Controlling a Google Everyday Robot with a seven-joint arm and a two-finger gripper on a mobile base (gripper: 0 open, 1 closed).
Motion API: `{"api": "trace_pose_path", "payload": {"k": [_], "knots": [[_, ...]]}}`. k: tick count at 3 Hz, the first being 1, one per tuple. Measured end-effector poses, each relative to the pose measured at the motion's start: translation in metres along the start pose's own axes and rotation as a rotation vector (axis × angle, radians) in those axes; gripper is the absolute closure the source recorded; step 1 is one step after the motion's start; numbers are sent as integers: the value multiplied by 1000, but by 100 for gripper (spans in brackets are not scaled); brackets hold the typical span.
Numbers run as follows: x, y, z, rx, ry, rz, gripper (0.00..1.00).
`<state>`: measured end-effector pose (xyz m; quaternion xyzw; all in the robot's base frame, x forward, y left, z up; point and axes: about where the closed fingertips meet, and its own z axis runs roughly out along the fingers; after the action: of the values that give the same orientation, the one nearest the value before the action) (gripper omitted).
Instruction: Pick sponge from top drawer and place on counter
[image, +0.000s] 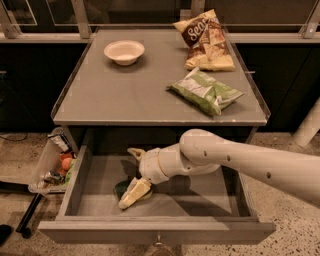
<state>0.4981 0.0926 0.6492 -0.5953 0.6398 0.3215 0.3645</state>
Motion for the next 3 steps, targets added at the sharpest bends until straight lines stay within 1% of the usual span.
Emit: {"api": "trace_pose_path", "payload": {"k": [1,2,3], "knots": [[20,8,19,-22,-7,10,0],[34,7,32,-35,-8,-27,0],[34,8,33,-36,-9,-27,19]]}}
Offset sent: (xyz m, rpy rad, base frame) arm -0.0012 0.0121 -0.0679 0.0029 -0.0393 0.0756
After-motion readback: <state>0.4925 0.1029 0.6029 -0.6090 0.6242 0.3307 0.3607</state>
